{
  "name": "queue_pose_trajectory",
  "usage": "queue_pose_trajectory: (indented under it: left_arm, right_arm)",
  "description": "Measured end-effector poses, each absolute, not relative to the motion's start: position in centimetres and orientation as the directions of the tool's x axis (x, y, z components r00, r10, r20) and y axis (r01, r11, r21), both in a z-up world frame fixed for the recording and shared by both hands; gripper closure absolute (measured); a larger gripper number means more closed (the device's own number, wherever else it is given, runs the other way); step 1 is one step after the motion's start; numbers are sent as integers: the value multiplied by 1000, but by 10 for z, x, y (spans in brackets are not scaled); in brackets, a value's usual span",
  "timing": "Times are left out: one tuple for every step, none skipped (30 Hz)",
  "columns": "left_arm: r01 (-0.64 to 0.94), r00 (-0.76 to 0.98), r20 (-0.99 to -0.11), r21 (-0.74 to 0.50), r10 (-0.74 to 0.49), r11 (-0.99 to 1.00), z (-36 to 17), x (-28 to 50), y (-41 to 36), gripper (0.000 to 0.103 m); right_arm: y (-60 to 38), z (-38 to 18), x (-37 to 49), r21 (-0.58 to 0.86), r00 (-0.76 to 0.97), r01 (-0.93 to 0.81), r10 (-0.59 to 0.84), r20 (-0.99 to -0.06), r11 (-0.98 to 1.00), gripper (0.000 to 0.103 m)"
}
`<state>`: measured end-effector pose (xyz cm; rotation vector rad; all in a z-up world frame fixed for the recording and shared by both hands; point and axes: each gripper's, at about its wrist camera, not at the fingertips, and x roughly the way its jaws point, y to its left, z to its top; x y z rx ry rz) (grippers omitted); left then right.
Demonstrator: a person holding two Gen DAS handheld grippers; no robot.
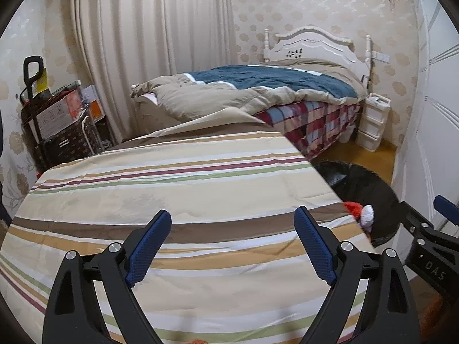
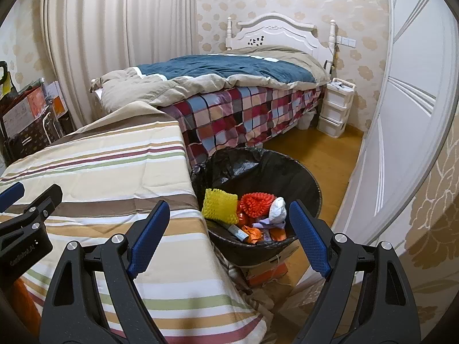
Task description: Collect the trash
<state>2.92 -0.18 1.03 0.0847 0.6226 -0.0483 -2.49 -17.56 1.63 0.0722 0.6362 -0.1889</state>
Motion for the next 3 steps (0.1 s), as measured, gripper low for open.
queue_pose_trajectory:
  left_arm:
    - [64,811,-585,66,-13,996,10,30,4,16]
    - [55,809,-587,69,-5,996,9,32,7,16]
    - [43,805,-593,71,8,997,7,35,11,16]
  right_arm:
    - [-173,14,-23,9,786,194,-150,-600,981,20]
    - [-172,13,-22,8,784,190,-146,-603,982,20]
    - [-169,11,-20,7,780,181,-139,-610,983,20]
